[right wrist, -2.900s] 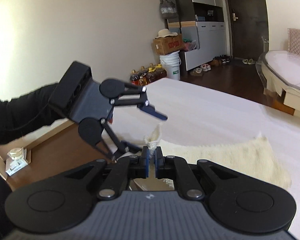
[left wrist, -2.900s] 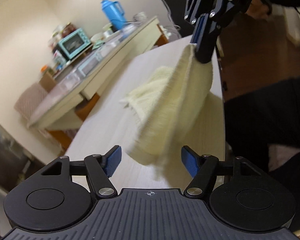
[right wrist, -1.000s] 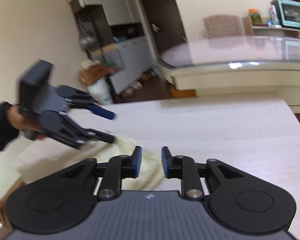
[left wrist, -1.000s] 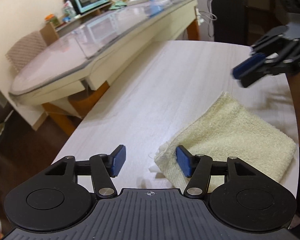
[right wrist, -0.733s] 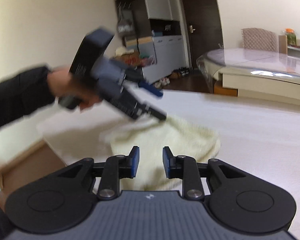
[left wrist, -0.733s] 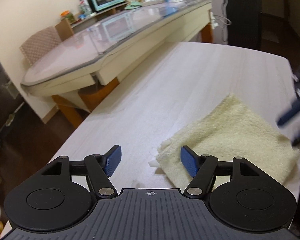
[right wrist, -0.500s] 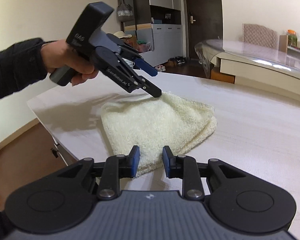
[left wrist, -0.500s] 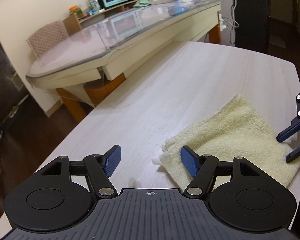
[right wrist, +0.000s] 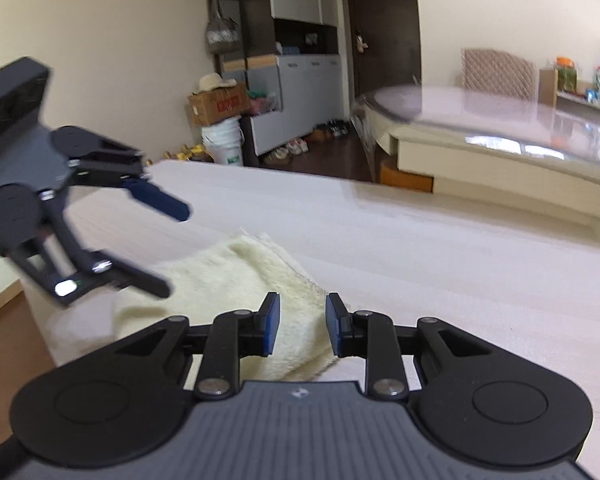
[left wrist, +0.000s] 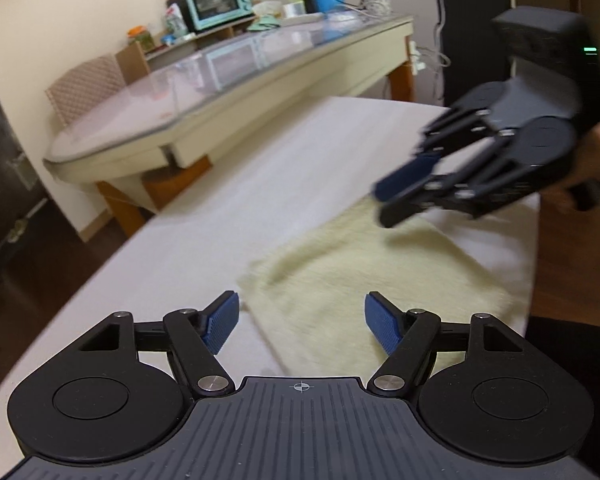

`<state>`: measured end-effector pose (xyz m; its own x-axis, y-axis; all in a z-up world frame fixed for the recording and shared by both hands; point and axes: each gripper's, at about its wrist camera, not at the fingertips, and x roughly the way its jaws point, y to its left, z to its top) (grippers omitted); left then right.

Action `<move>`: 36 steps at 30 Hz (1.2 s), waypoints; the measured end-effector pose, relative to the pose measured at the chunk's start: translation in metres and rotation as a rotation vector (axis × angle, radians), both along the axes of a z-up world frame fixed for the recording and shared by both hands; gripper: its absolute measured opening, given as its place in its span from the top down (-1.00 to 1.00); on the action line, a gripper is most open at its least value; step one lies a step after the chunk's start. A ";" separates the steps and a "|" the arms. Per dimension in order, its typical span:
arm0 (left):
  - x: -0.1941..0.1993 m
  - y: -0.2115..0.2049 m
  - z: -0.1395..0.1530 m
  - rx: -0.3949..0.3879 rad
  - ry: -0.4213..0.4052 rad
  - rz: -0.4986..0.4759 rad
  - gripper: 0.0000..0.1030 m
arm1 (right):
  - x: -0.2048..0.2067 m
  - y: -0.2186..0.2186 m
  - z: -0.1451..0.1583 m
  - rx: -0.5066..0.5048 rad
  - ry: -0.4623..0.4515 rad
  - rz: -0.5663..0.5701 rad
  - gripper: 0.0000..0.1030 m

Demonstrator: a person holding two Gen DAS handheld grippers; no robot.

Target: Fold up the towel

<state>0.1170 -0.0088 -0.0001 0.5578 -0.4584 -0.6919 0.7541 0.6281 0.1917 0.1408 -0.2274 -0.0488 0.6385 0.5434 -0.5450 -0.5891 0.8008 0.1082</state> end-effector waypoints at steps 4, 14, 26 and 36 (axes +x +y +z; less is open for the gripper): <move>0.013 -0.003 -0.007 -0.032 0.054 -0.043 -0.44 | 0.005 -0.004 -0.008 0.008 0.030 -0.005 0.47; 0.031 -0.002 -0.020 -0.065 0.110 -0.038 -0.48 | -0.003 -0.013 0.002 0.048 0.048 -0.019 0.36; 0.007 0.004 -0.008 -0.001 0.038 0.065 -0.69 | -0.073 -0.009 0.013 0.043 0.029 -0.084 0.04; -0.021 0.026 0.002 -0.041 0.009 0.109 -0.72 | -0.101 -0.004 0.012 -0.009 0.021 -0.055 0.02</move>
<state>0.0962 0.0174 0.0016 0.5997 -0.4233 -0.6791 0.6827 0.7134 0.1582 0.0398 -0.2314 -0.0370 0.6556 0.5027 -0.5635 -0.5419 0.8329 0.1126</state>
